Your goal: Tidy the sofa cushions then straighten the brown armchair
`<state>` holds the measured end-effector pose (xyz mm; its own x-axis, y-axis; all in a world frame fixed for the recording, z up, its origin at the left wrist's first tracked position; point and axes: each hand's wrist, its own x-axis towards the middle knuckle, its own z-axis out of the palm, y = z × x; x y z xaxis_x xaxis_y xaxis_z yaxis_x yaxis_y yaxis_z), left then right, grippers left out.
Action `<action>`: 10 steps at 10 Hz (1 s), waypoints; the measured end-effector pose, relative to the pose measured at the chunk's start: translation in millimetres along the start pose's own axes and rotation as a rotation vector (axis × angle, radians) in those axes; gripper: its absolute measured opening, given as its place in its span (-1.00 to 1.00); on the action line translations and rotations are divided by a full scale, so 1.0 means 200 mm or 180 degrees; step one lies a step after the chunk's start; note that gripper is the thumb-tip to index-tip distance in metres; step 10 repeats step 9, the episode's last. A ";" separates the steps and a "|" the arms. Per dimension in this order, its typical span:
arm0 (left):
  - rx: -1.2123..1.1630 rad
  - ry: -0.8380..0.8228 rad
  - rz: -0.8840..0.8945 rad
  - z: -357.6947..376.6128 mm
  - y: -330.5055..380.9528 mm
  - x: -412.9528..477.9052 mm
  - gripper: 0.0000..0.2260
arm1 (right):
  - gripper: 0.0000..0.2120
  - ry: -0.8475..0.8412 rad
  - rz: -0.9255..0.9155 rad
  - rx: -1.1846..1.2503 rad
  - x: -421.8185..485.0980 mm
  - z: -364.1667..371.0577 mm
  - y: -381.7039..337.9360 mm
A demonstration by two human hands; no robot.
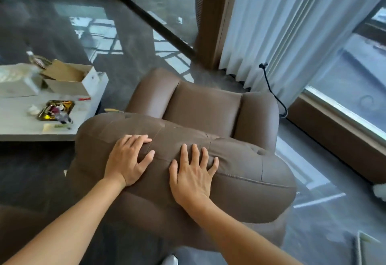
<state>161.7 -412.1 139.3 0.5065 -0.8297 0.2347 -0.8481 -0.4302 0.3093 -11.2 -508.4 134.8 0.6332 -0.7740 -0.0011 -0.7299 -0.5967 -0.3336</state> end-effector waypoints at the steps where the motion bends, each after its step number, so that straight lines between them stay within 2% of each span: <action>1: -0.0033 0.0006 0.0184 -0.03 -0.13 0.07 -0.60 | -0.40 0.0070 0.0157 -0.0042 0.04 0.03 -0.13; 4: 0.0027 -0.0018 0.0504 -0.07 -0.39 0.21 -0.62 | -0.39 0.0174 0.0498 -0.0142 0.12 0.09 -0.39; 6: 0.0132 -0.0170 0.0653 -0.11 -0.44 0.23 -0.62 | -0.35 -0.0129 0.0709 -0.0217 0.13 0.06 -0.45; 7: 0.0447 -0.0362 0.0864 -0.16 -0.43 0.25 -0.64 | -0.36 -0.0686 0.0851 -0.0184 0.15 -0.01 -0.47; 8: 0.0921 -0.0944 0.1195 -0.27 -0.39 0.35 -0.59 | -0.37 -0.1710 0.0824 -0.0182 0.22 -0.23 -0.50; 9: 0.1115 -0.1659 0.1058 -0.48 -0.22 0.66 -0.50 | -0.49 -0.2326 0.1016 0.0163 0.34 -0.60 -0.48; 10: 0.1115 -0.1659 0.1058 -0.48 -0.22 0.66 -0.50 | -0.49 -0.2326 0.1016 0.0163 0.34 -0.60 -0.48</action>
